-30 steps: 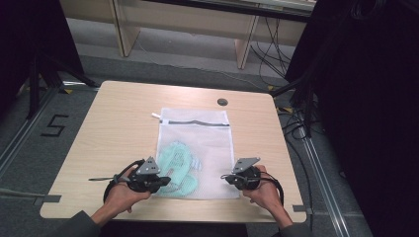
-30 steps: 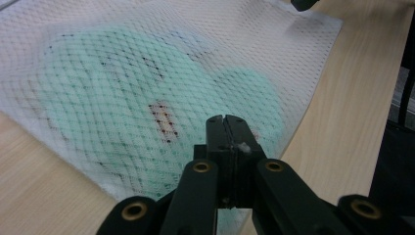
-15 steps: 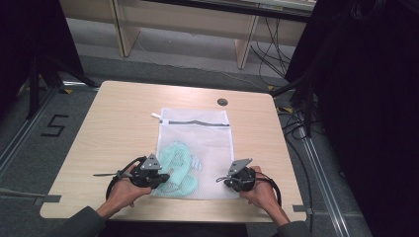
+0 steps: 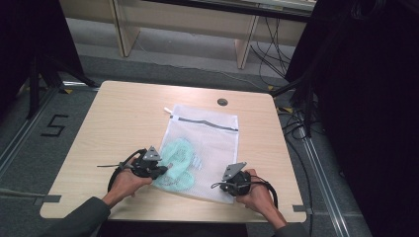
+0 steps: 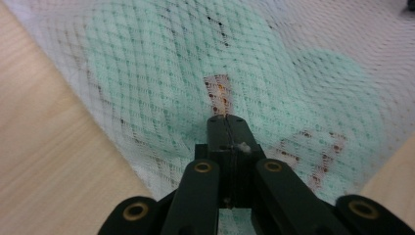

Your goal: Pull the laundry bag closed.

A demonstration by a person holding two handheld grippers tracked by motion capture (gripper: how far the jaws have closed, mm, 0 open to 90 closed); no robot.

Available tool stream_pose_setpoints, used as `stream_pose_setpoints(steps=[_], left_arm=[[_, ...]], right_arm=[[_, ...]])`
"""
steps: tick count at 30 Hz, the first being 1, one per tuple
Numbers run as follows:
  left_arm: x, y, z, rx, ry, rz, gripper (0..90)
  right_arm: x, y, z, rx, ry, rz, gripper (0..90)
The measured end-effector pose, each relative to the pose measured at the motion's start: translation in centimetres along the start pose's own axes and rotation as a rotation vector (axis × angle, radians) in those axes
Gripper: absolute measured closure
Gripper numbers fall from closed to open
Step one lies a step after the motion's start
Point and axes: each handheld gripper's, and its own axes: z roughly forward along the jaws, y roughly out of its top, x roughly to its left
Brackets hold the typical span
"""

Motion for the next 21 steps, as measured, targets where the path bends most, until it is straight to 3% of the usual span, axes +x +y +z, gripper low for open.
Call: stream_pose_setpoints(steps=[1, 3, 5, 6, 7, 9, 11, 15, 21], left_arm=[[0.2, 0.1, 0.0, 0.002, 0.014, 0.018, 89.7], [0.3, 0.2, 0.1, 0.003, 0.014, 0.014, 89.7], [0.7, 0.3, 0.3, 0.010, 0.027, 0.045, 89.6], [0.7, 0.3, 0.3, 0.010, 0.027, 0.045, 89.6], [0.8, 0.4, 0.4, 0.014, 0.039, 0.032, 89.6], [1.0, 0.5, 0.4, 0.015, 0.045, 0.050, 89.6], [1.5, 0.7, 0.5, 0.016, 0.054, 0.043, 89.6], [2.2, 1.1, 0.7, 0.032, 0.085, 0.073, 89.6], [2.9, 1.5, 1.1, 0.039, 0.094, 0.073, 89.6]], right_arm=[[0.2, 0.1, 0.0, 0.000, 0.005, 0.000, 90.0], [0.2, 0.2, 0.1, -0.004, 0.003, -0.016, 90.0], [0.7, 0.5, 0.2, 0.005, 0.016, 0.017, 90.0], [0.8, 0.6, 0.2, 0.007, 0.016, 0.013, 90.0], [0.8, 0.8, 0.4, -0.005, 0.020, -0.021, 90.0], [0.9, 1.0, 0.4, 0.000, 0.027, -0.025, 90.0], [1.6, 1.3, 0.6, 0.003, 0.036, 0.002, 90.0], [2.1, 1.9, 0.9, -0.017, 0.051, -0.029, 90.0], [3.1, 3.0, 1.4, -0.021, 0.068, -0.051, 90.0]])
